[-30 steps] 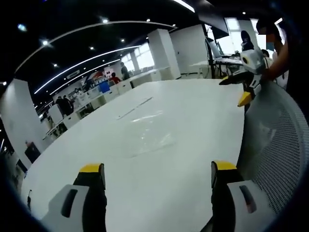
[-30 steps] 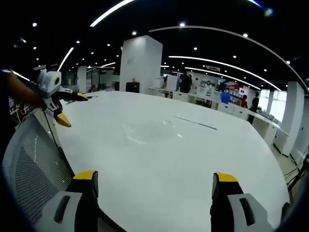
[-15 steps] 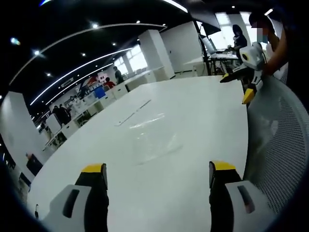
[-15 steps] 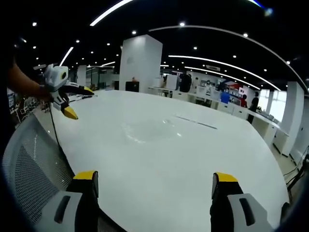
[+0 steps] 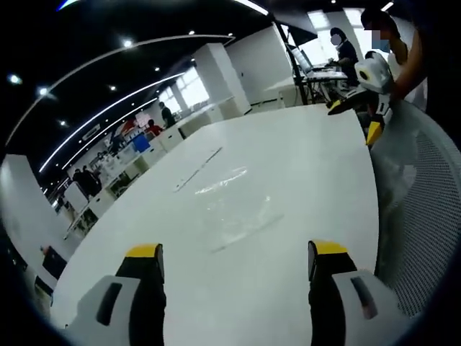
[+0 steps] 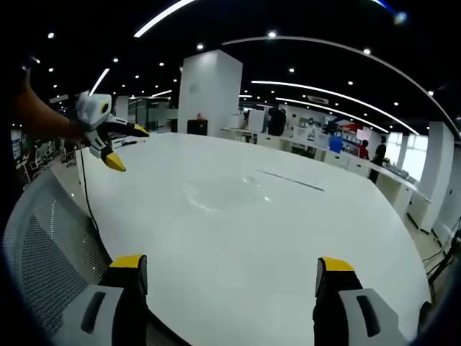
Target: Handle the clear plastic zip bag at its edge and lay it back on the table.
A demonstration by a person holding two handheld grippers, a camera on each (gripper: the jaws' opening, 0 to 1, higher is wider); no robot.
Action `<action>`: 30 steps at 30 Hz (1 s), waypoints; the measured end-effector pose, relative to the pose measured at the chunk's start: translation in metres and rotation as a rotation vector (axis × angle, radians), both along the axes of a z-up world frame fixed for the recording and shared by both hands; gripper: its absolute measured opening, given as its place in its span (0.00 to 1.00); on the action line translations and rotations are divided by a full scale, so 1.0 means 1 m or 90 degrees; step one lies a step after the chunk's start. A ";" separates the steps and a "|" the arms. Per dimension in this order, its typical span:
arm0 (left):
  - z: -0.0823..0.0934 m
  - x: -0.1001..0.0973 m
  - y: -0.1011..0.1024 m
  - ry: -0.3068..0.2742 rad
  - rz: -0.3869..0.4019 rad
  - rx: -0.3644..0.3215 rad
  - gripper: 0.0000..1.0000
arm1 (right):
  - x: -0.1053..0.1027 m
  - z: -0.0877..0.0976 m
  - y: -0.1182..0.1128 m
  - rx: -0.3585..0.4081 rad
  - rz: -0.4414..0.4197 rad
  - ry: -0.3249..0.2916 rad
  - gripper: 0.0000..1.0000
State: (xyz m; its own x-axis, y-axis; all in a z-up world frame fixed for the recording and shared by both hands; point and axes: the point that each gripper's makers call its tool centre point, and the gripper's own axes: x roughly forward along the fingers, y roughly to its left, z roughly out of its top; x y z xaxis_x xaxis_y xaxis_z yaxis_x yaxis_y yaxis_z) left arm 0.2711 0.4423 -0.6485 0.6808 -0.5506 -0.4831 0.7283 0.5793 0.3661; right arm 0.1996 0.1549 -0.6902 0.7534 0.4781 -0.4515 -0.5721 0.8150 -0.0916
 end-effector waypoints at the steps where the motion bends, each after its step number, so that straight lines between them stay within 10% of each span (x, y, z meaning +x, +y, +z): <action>1: 0.001 0.003 -0.001 -0.002 -0.007 0.005 0.82 | 0.000 0.000 0.000 0.000 0.000 0.001 0.98; 30: -0.016 0.058 0.008 0.005 -0.038 0.076 0.70 | 0.001 -0.004 -0.004 -0.008 -0.009 0.011 0.97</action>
State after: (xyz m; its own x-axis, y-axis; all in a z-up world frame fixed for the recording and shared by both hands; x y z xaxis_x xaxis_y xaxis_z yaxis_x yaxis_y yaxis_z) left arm 0.3290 0.4507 -0.6643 0.6440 -0.5288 -0.5528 0.7637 0.4869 0.4239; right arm 0.2003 0.1510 -0.6939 0.7524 0.4611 -0.4705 -0.5618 0.8221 -0.0928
